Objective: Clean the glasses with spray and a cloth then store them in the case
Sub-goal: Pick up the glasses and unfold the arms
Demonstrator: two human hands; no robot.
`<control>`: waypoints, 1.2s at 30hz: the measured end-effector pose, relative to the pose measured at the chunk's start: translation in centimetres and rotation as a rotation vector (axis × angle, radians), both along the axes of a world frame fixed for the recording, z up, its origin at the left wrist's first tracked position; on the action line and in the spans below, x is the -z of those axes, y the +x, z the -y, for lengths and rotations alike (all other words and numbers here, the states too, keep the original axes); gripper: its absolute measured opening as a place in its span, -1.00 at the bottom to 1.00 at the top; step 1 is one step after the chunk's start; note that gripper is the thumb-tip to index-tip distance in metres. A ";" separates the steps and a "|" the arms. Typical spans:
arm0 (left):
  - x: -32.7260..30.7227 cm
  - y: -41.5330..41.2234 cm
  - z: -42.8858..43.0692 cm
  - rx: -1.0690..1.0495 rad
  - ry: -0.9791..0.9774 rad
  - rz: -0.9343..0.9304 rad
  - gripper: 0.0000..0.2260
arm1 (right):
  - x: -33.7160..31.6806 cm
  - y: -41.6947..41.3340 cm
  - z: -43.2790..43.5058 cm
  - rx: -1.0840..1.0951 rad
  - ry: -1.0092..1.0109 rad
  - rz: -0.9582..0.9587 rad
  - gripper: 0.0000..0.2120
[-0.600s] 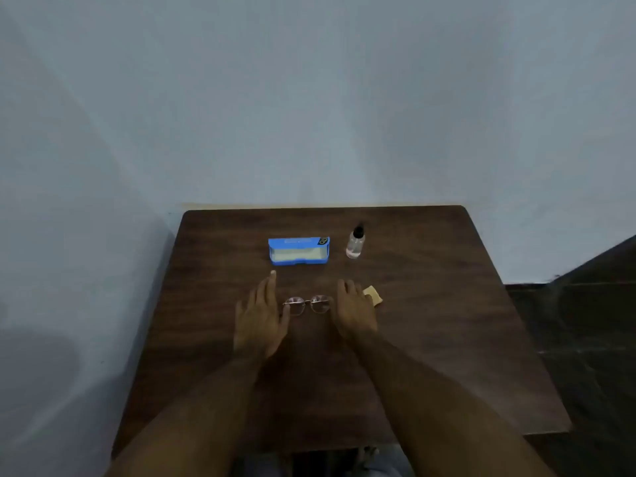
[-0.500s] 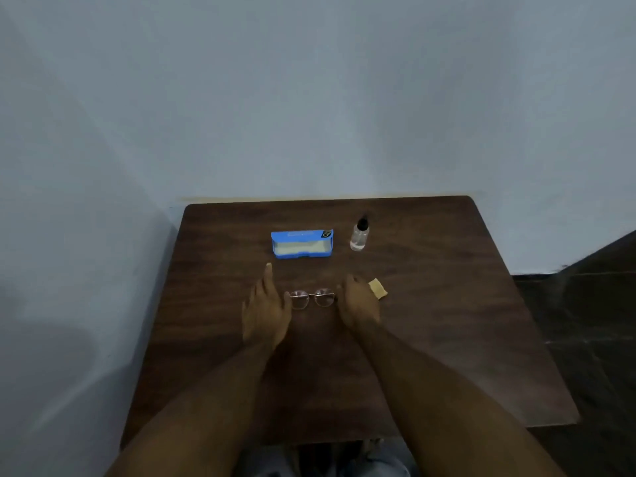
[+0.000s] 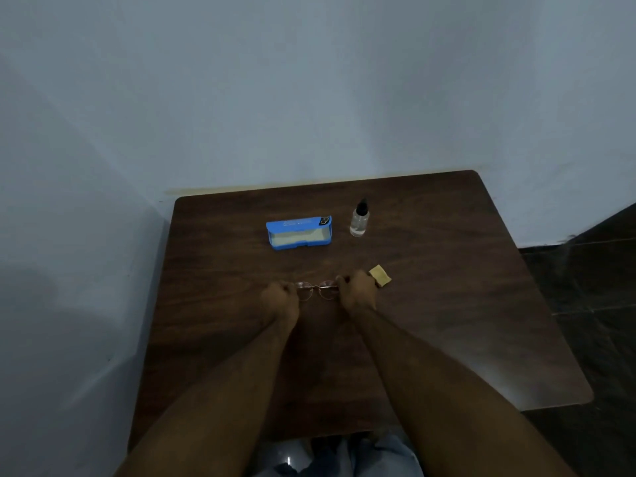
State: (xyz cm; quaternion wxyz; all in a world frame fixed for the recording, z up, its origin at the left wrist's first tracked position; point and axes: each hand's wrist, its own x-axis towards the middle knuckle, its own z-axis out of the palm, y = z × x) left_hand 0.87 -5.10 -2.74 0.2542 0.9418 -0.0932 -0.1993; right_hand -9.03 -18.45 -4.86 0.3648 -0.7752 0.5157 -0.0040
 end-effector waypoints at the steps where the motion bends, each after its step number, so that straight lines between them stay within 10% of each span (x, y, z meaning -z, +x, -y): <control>1: -0.2 -0.1 0.1 0.004 -0.022 -0.009 -0.78 | 0.1 0.0 0.0 0.031 0.018 0.018 -0.67; 16: -7.0 -1.1 -1.9 -0.064 -0.846 0.031 -0.86 | -9.6 -1.8 -0.7 0.243 0.056 0.849 -0.77; 36: -25.8 -1.4 -0.9 0.566 -0.865 0.943 -0.93 | -26.8 -7.7 -0.4 0.046 -0.341 1.301 -0.90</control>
